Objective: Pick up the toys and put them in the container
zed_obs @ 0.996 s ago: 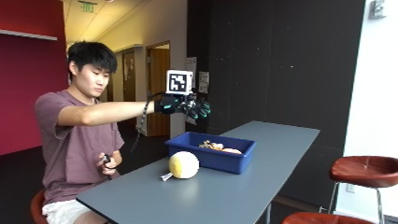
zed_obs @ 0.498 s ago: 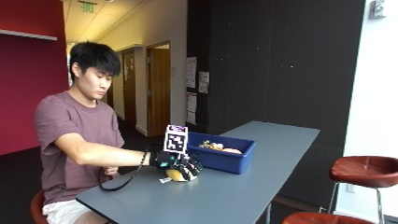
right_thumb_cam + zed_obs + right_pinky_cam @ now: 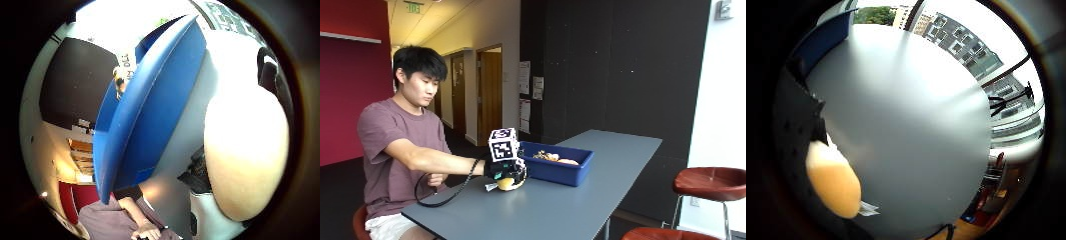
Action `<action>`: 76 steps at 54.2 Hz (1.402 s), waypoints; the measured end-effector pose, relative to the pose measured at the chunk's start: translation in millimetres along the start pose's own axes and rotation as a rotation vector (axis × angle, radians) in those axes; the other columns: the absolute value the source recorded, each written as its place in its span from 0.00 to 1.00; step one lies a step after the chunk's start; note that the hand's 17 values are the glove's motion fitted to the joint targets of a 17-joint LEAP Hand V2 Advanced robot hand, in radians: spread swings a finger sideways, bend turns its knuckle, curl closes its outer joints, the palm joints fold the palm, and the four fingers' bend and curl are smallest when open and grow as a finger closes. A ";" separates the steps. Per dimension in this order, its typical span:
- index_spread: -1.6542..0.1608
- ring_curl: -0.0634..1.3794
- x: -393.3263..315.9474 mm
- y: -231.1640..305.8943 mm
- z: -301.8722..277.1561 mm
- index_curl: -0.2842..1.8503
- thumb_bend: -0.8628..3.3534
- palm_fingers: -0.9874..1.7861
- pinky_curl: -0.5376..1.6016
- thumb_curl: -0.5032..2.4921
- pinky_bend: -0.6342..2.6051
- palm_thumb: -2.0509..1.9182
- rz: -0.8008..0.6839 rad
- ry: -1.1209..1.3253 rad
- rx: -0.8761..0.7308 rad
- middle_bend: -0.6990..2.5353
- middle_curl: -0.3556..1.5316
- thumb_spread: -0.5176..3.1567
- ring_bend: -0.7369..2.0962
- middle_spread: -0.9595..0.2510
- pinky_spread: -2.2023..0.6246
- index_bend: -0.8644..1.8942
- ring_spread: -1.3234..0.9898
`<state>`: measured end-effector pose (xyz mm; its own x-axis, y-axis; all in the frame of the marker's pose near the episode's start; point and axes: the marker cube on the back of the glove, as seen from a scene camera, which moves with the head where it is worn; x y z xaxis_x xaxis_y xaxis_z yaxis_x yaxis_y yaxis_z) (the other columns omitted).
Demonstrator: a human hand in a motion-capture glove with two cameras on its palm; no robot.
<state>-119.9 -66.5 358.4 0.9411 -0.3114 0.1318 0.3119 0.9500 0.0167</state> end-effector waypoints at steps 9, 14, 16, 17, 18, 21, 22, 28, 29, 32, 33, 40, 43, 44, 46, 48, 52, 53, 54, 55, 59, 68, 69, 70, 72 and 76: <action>0.71 0.44 3.0 -9.1 -52.8 0.39 0.23 0.77 0.47 0.37 0.50 0.66 0.054 -0.025 -0.042 0.51 0.49 0.37 0.70 0.53 0.67 0.54 0.43; 0.70 0.46 -6.8 -16.9 -104.1 0.42 0.23 0.76 0.49 0.38 0.51 0.66 0.061 -0.041 -0.018 0.53 0.53 0.35 0.71 0.55 0.67 0.57 0.43; 0.70 0.46 -12.8 -21.1 -127.1 0.44 0.23 0.75 0.49 0.39 0.52 0.66 0.062 -0.022 0.005 0.54 0.53 0.34 0.72 0.55 0.67 0.58 0.43; 0.70 0.47 -16.0 -23.1 -138.1 0.45 0.23 0.75 0.50 0.39 0.52 0.66 0.058 -0.009 0.016 0.54 0.54 0.34 0.72 0.55 0.67 0.59 0.43; 0.70 0.47 -19.8 -24.9 -148.7 0.45 0.23 0.75 0.50 0.39 0.52 0.66 0.052 0.006 0.027 0.55 0.54 0.34 0.72 0.56 0.67 0.60 0.43; 0.71 0.48 -34.1 -30.2 -178.5 0.47 0.22 0.74 0.51 0.40 0.52 0.66 0.025 0.040 0.060 0.56 0.56 0.33 0.73 0.57 0.67 0.60 0.43; 0.71 0.48 -37.7 -32.6 -187.3 0.48 0.22 0.74 0.51 0.41 0.53 0.67 0.022 0.053 0.072 0.56 0.56 0.32 0.73 0.57 0.67 0.61 0.43; 0.71 0.49 -58.0 -42.3 -222.8 0.51 0.22 0.72 0.52 0.42 0.54 0.67 -0.108 0.161 0.107 0.57 0.58 0.31 0.74 0.58 0.67 0.62 0.43; 0.71 0.49 -62.8 -45.2 -227.1 0.51 0.22 0.72 0.53 0.42 0.54 0.67 -0.095 0.158 0.113 0.57 0.58 0.31 0.74 0.59 0.67 0.62 0.43; 0.71 0.50 -74.3 -55.0 -235.6 0.53 0.22 0.71 0.53 0.43 0.54 0.67 0.019 0.137 0.128 0.58 0.59 0.30 0.75 0.59 0.67 0.63 0.43; 0.71 0.50 -78.9 -57.8 -237.7 0.53 0.22 0.71 0.53 0.43 0.54 0.67 0.039 0.140 0.129 0.58 0.60 0.30 0.75 0.59 0.67 0.63 0.43; 0.71 0.51 -122.7 -69.6 -243.6 0.56 0.21 0.70 0.55 0.45 0.55 0.67 -0.168 0.180 0.120 0.59 0.61 0.29 0.76 0.60 0.67 0.63 0.43; 0.71 0.51 -151.0 -80.9 -238.3 0.57 0.21 0.69 0.55 0.45 0.55 0.67 -0.130 0.155 0.114 0.59 0.62 0.29 0.76 0.61 0.67 0.63 0.43; 0.71 0.51 -162.2 -84.8 -235.4 0.58 0.21 0.69 0.55 0.46 0.55 0.67 -0.129 0.153 0.110 0.59 0.62 0.29 0.76 0.61 0.67 0.63 0.43; 0.71 0.51 -179.5 -89.2 -229.5 0.58 0.21 0.69 0.55 0.46 0.55 0.67 -0.163 0.166 0.101 0.59 0.62 0.29 0.77 0.61 0.67 0.63 0.43; 0.71 0.52 -195.8 -91.8 -222.6 0.59 0.21 0.68 0.56 0.46 0.55 0.67 -0.198 0.175 0.091 0.59 0.62 0.28 0.77 0.61 0.67 0.63 0.43; 0.71 0.52 -234.7 -99.1 -207.0 0.60 0.21 0.68 0.56 0.47 0.56 0.67 -0.143 0.142 0.066 0.59 0.63 0.28 0.77 0.62 0.67 0.63 0.43; 0.71 0.52 -241.2 -99.9 -202.6 0.60 0.21 0.68 0.56 0.47 0.56 0.67 -0.146 0.147 0.057 0.59 0.63 0.28 0.77 0.61 0.67 0.63 0.43; 0.71 0.52 -246.4 -100.2 -197.3 0.61 0.21 0.68 0.56 0.48 0.56 0.67 -0.165 0.161 0.043 0.59 0.63 0.28 0.78 0.62 0.67 0.63 0.43; 0.71 0.52 -250.7 -100.2 -191.6 0.61 0.21 0.68 0.57 0.48 0.56 0.67 -0.187 0.177 0.025 0.59 0.63 0.28 0.78 0.62 0.67 0.63 0.43; 0.71 0.52 -262.7 -99.6 -169.8 0.62 0.20 0.66 0.57 0.48 0.56 0.67 -0.203 0.206 -0.078 0.59 0.63 0.28 0.78 0.61 0.67 0.62 0.43; 0.72 0.50 -282.9 -84.7 -130.8 0.60 0.18 0.47 0.56 0.47 0.58 0.63 -0.100 0.268 -0.610 0.50 0.59 0.33 0.77 0.56 0.67 0.50 0.44; 0.73 0.49 -284.7 -83.5 -126.1 0.59 0.16 0.34 0.57 0.45 0.59 0.59 -0.048 0.262 -0.686 0.45 0.57 0.36 0.74 0.58 0.68 0.47 0.45; 0.74 0.51 -287.1 -82.6 -122.3 0.59 0.16 0.26 0.58 0.44 0.61 0.57 -0.003 0.242 -0.748 0.41 0.55 0.37 0.73 0.61 0.69 0.45 0.46; 0.76 0.47 -290.0 -81.7 -119.8 0.55 0.16 0.17 0.57 0.41 0.63 0.53 0.008 0.182 -0.798 0.36 0.52 0.39 0.67 0.66 0.71 0.39 0.49; 0.78 0.38 -285.6 -79.7 -124.0 0.46 0.17 0.12 0.54 0.38 0.62 0.50 -0.162 0.144 -0.737 0.29 0.47 0.40 0.55 0.75 0.74 0.31 0.53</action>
<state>-397.3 -56.5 196.5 0.8682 -0.4934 0.0528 0.4062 0.6455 -0.6467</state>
